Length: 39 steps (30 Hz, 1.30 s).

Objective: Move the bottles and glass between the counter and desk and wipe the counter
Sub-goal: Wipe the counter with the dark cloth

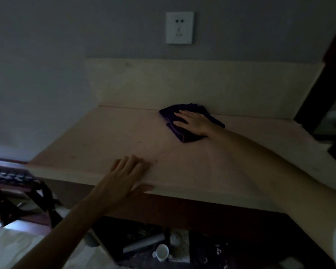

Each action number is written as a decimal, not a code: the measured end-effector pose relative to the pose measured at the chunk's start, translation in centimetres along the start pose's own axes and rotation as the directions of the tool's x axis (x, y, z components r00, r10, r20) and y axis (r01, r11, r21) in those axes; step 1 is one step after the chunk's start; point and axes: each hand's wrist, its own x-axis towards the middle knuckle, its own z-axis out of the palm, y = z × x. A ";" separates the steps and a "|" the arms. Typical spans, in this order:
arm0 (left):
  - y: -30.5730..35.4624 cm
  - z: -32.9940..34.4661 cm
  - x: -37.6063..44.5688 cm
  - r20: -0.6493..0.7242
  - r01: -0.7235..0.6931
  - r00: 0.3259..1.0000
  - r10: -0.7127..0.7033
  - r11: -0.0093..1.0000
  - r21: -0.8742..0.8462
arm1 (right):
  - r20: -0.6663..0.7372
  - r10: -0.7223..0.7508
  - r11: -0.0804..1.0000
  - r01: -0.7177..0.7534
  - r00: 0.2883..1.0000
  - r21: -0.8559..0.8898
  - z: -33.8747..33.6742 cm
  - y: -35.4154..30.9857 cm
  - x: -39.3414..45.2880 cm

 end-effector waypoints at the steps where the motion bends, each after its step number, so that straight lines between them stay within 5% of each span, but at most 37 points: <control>1: 0.4 0.0 0.2 -0.015 0.020 1.000 -0.020 1.000 0.007 | -0.003 0.035 0.999 -0.035 0.999 0.008 -0.2 2.0 -1.6; 10: 1.4 0.5 0.4 -0.016 0.068 0.998 -0.067 0.996 0.052 | -0.021 0.358 0.934 -0.357 0.934 0.029 -1.5 14.9 -13.9; 19: 0.8 0.7 0.5 -0.039 0.057 0.998 -0.056 0.998 0.039 | -0.054 0.544 0.839 -0.544 0.837 0.030 -1.7 17.8 -21.4; 27: -0.7 1.2 0.4 -0.007 -0.092 0.996 0.092 0.993 0.075 | -0.060 0.622 0.782 -0.623 0.781 0.010 -0.9 17.1 -21.2; 32: -1.7 0.8 0.8 -0.059 -0.219 0.973 0.223 0.974 0.067 | -0.028 0.435 0.900 -0.435 0.900 -0.033 -0.5 11.3 -17.7; 39: -3.2 -0.8 0.2 0.101 -0.239 0.965 0.240 0.971 -0.020 | 0.041 -0.057 0.996 0.059 0.998 -0.062 0.8 -0.9 -7.5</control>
